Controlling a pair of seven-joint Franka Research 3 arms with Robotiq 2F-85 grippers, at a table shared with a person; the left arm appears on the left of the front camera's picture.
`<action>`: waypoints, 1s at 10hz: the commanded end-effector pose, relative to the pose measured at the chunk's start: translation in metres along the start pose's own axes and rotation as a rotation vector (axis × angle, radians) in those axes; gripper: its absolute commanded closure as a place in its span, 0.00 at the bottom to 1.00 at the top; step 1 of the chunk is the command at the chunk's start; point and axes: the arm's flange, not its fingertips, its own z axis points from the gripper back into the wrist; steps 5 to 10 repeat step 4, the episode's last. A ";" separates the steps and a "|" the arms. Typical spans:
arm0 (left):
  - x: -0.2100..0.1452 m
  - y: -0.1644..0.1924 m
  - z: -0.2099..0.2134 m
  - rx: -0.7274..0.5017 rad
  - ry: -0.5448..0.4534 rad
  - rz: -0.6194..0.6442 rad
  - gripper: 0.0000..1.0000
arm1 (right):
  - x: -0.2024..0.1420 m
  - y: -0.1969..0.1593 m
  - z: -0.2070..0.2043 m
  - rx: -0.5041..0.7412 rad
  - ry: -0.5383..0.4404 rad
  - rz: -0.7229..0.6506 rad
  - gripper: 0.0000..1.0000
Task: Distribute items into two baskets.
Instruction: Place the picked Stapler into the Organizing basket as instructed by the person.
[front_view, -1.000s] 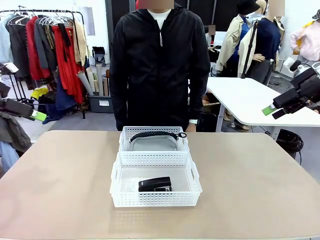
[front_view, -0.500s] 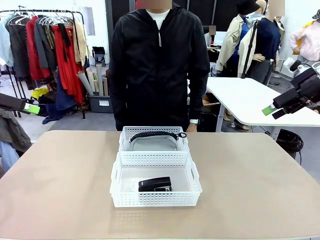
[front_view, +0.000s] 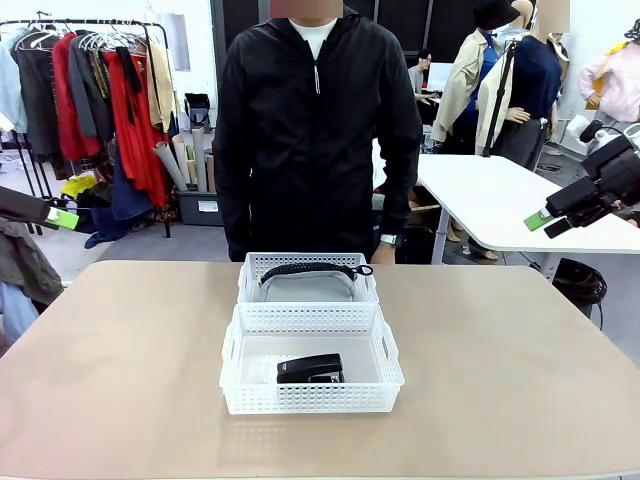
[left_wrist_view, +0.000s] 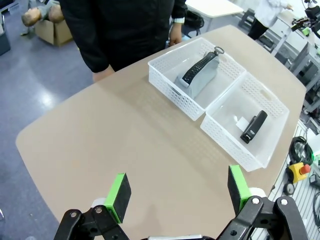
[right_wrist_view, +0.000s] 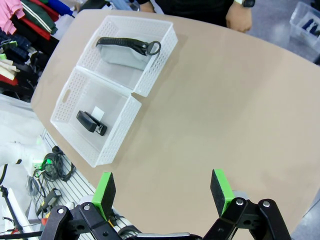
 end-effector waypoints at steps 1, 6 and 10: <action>-0.001 -0.001 0.000 -0.012 -0.023 -0.001 0.00 | 0.000 0.001 0.001 0.002 -0.004 0.002 0.00; -0.001 -0.001 0.000 -0.012 -0.023 -0.001 0.00 | 0.000 0.001 0.001 0.002 -0.004 0.002 0.00; -0.001 -0.001 0.000 -0.012 -0.023 -0.001 0.00 | 0.000 0.001 0.001 0.002 -0.004 0.002 0.00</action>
